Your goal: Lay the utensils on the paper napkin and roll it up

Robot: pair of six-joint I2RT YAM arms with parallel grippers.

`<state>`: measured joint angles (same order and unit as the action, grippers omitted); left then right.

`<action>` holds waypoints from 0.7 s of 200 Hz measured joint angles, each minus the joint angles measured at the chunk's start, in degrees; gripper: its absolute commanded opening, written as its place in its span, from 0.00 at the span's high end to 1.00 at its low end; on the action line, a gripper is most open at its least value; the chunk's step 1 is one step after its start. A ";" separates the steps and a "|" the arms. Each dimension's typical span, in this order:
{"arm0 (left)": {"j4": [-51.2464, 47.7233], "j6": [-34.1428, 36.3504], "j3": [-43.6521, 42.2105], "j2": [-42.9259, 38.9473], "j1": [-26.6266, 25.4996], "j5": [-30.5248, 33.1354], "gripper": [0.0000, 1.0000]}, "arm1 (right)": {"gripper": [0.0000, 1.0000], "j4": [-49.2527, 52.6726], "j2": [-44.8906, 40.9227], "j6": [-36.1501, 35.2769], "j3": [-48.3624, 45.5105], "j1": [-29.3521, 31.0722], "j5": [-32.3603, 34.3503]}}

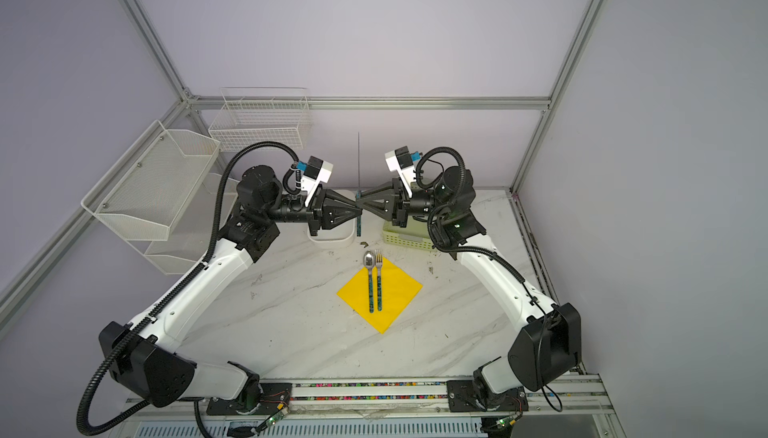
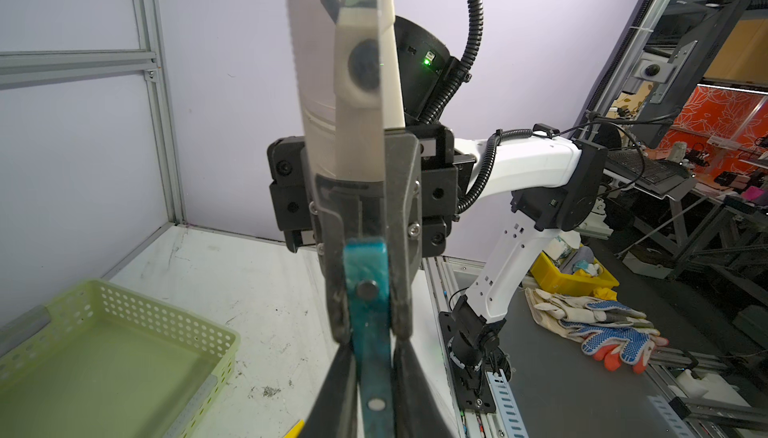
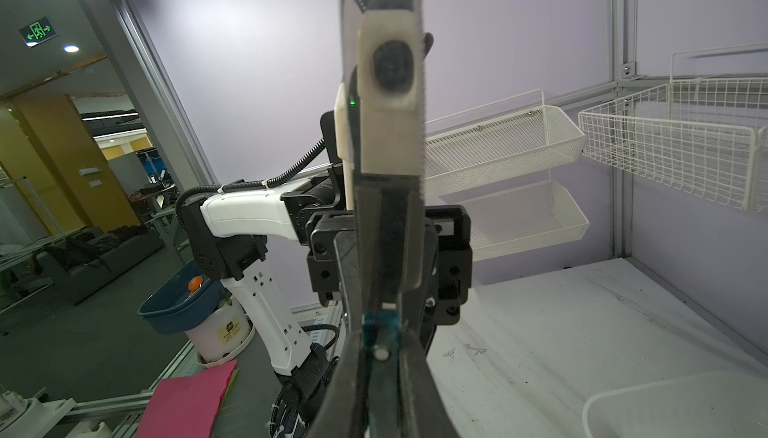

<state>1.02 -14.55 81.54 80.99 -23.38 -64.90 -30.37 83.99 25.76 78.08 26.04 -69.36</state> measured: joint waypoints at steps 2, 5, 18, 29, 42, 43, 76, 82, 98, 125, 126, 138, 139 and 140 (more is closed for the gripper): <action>0.00 0.00 0.00 0.00 0.00 0.00 0.88 | 1.00 0.00 0.00 -0.11 0.00 0.00 0.00; 0.00 0.02 0.00 0.00 0.00 0.02 0.89 | 1.00 0.00 0.00 -0.13 0.00 0.00 0.00; 0.02 -0.09 0.00 0.00 0.00 0.04 0.89 | 1.00 0.02 -0.02 -0.50 0.00 0.00 0.00; 0.02 -0.09 0.00 0.00 0.00 0.13 0.91 | 1.00 0.04 -0.02 -0.63 0.00 0.00 0.02; 0.02 -0.09 0.00 0.00 0.00 0.17 0.92 | 0.98 0.15 -0.02 -0.76 0.00 0.00 0.07; 0.00 -0.09 0.00 0.00 0.00 0.20 0.92 | 0.96 0.17 -0.02 -0.76 0.00 0.00 0.07; -0.72 0.35 0.00 0.00 0.00 0.72 0.94 | 0.69 1.60 -0.09 -1.05 0.00 0.00 0.72; -0.94 0.55 0.00 0.00 0.00 0.85 0.94 | 0.68 1.92 -0.09 -1.05 0.00 0.00 0.94; -1.92 0.70 0.00 0.00 0.00 1.57 0.95 | 0.65 2.99 -0.22 -1.29 0.00 0.00 1.44; -5.44 3.06 0.02 0.00 0.00 4.39 0.95 | 0.65 4.50 -1.25 -1.49 0.00 -0.42 2.32; -5.73 3.19 0.02 0.00 -0.02 4.57 0.95 | 0.65 4.55 -1.31 -1.51 0.00 -0.44 2.34; -7.39 4.26 0.09 -0.13 -0.17 5.86 0.96 | 0.66 5.25 -1.95 -1.62 -0.09 -1.07 2.73; -7.69 4.31 0.11 -0.15 -0.22 6.08 0.96 | 0.66 5.22 -1.97 -1.64 -0.11 -1.09 2.73; -7.85 4.37 0.11 -0.20 -0.24 6.23 0.96 | 0.66 5.27 -2.03 -1.66 -0.13 -1.20 2.80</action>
<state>-6.83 -10.17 81.65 80.79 -23.62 -58.67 -25.10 81.95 24.10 77.95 24.84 -66.57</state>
